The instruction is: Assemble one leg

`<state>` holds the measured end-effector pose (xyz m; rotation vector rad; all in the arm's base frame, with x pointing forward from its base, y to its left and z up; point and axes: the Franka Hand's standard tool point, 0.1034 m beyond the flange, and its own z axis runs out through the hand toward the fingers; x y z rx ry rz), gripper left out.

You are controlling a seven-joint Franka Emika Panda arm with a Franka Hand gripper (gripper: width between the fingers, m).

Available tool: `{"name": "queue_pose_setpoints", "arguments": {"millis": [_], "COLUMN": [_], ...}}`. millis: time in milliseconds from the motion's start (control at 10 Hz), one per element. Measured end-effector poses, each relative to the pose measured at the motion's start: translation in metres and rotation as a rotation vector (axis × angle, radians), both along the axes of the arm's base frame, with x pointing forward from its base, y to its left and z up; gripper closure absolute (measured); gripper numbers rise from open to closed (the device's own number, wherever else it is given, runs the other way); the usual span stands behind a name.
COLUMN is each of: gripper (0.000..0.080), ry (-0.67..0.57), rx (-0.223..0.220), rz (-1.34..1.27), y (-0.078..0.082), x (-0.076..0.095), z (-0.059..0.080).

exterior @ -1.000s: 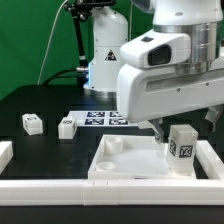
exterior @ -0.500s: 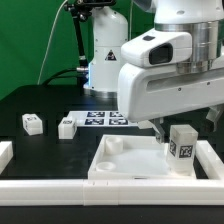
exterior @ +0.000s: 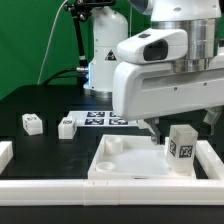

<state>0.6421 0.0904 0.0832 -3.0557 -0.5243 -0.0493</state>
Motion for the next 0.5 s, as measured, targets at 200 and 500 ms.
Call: {"name": "queue_pose_setpoints", "arguments": {"millis": [200,500], "gripper": [0.0150,0.0376], "ry": [0.007,0.013], "rx": [-0.001,-0.001], "rz": [0.031,0.046], "y": [-0.0032,-0.0039], "x": [-0.0075,-0.0093], "z": [-0.0086,-0.0117]}}
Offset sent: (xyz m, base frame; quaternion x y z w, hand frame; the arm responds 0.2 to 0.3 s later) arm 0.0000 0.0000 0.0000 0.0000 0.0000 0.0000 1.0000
